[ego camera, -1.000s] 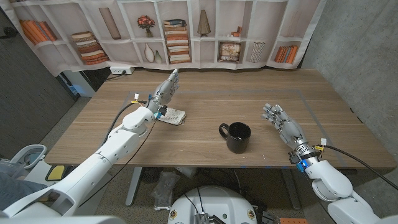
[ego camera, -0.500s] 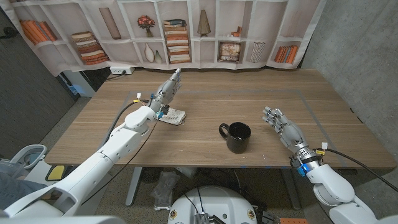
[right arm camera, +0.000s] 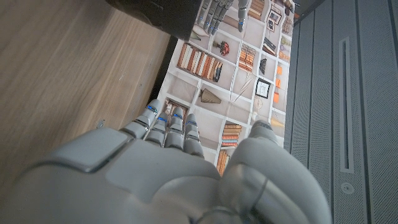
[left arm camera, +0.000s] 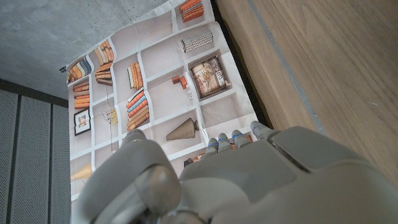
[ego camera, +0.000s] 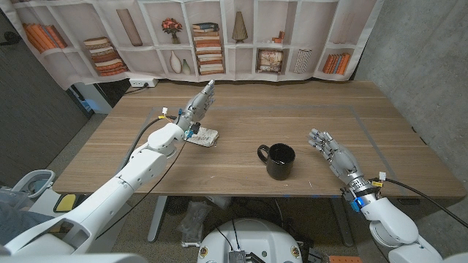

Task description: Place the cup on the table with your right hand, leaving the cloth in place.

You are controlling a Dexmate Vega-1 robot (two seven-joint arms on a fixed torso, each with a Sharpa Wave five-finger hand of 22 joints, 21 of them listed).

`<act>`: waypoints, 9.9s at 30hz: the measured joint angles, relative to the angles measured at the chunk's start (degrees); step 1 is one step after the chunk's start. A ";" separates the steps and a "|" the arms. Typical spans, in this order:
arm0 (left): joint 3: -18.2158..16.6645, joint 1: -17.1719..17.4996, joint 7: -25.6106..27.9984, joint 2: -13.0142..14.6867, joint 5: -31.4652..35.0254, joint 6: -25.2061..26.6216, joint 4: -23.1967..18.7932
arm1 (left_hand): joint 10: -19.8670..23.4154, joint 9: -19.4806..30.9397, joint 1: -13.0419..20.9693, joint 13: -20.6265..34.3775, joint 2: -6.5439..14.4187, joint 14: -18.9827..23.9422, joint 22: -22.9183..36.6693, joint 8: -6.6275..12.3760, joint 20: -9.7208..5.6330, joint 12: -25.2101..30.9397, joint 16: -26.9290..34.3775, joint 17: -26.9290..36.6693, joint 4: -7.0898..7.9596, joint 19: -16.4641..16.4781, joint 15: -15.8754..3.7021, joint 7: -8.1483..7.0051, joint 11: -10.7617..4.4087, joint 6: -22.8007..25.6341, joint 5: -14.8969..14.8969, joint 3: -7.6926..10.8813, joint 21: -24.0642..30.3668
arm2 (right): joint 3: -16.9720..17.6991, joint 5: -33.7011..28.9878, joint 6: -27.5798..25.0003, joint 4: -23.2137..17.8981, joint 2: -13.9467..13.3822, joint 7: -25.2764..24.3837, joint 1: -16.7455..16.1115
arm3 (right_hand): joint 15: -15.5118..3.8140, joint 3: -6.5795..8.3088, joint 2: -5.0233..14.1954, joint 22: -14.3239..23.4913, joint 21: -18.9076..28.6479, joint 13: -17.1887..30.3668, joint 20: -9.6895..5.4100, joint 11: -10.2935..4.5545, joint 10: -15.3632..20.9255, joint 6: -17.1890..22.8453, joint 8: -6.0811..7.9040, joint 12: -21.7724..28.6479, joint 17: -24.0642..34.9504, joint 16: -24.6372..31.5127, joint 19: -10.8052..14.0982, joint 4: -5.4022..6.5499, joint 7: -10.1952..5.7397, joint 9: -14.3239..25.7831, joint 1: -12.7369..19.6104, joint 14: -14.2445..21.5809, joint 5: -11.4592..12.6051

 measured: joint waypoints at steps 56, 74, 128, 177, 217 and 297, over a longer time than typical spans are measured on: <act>0.68 -0.86 -0.62 -0.60 0.37 -0.06 0.51 | -0.32 0.00 0.22 0.00 0.22 0.00 0.27 0.00 0.00 -0.21 0.00 0.00 -0.16 0.00 0.00 -0.01 0.31 0.00 -0.36 -0.49 -0.44 | 0.47 -15.64 -0.87 -5.02 -0.57 -6.51 -3.57 | 1.15 0.48 -5.23 0.02 -4.66 0.00 1.66 -0.07 -5.90 -8.12 -1.00 -1.88 0.00 -0.39 -0.84 -6.16 0.93 0.00 11.13 -2.22 5.44; 1.16 -2.15 -1.77 -1.07 0.39 -0.09 1.87 | -0.32 0.00 0.22 0.00 0.22 0.00 0.26 0.00 0.00 -0.21 0.00 0.00 -0.15 0.00 0.00 -0.01 0.31 0.01 -0.36 -0.49 -0.44 | 0.87 -25.85 -3.11 -7.34 2.06 -11.83 -4.58 | 2.05 0.07 -7.02 0.01 -6.99 0.26 1.65 -0.20 -12.93 -16.72 -1.21 -2.45 0.00 -0.67 -0.84 -6.23 1.78 0.00 15.46 -6.59 8.90; 1.10 -2.49 -2.92 -0.38 -0.17 0.62 0.67 | -0.32 0.00 0.53 0.00 0.53 0.00 0.26 -0.40 0.00 -0.21 0.00 0.00 -0.14 0.00 0.00 -0.01 0.30 0.01 -0.36 -0.95 -0.82 | -1.72 -40.48 -10.36 -10.11 3.77 -23.75 -6.08 | 2.56 -0.40 -6.55 0.00 -9.09 0.15 3.60 0.23 -18.07 -19.57 -0.94 -2.44 0.00 -0.66 -0.94 -5.75 0.53 0.00 18.32 -11.60 11.13; 1.98 -4.16 -3.64 -1.30 -0.09 1.66 2.79 | -0.32 0.00 0.76 0.00 0.76 0.00 0.25 -0.40 0.00 -0.21 0.00 0.00 0.01 0.00 0.00 -0.01 0.30 0.01 -0.85 -1.59 -0.82 | -7.91 -51.30 -24.37 -12.72 0.97 -32.41 -2.29 | 4.22 -1.98 -6.56 0.00 -10.54 0.28 6.06 0.11 -21.22 -21.39 -0.94 -2.44 0.00 -0.66 -0.92 -4.64 -0.52 0.29 18.92 -13.62 12.27; 2.11 -3.74 -2.96 -1.45 -0.11 1.93 2.58 | -0.32 0.00 0.98 0.00 0.98 0.00 0.25 -0.40 0.00 -0.21 0.00 0.00 -0.23 0.00 0.00 -0.01 0.30 0.01 -0.85 -1.83 -1.04 | -12.62 -48.65 -26.10 -10.57 -0.34 -34.33 2.02 | 3.38 -2.54 -6.18 -0.01 -10.54 0.50 6.96 -0.84 -18.35 -19.58 1.21 0.03 0.12 0.28 1.85 -4.35 -3.06 0.27 19.30 -10.73 12.94; 2.74 -5.72 -5.17 -3.17 -0.59 0.92 7.00 | -0.32 0.00 1.28 0.00 1.28 0.00 0.25 -0.40 0.00 -0.21 0.00 0.00 -0.08 0.00 -0.01 -0.01 0.30 0.01 -0.85 -2.61 -1.04 | -16.19 -54.83 -27.64 -7.34 3.70 -48.23 4.43 | -4.51 -1.54 -4.68 0.28 -9.64 1.64 1.21 -4.90 12.06 15.98 8.21 13.11 0.40 2.21 17.03 -6.32 -11.24 0.91 28.83 16.39 11.32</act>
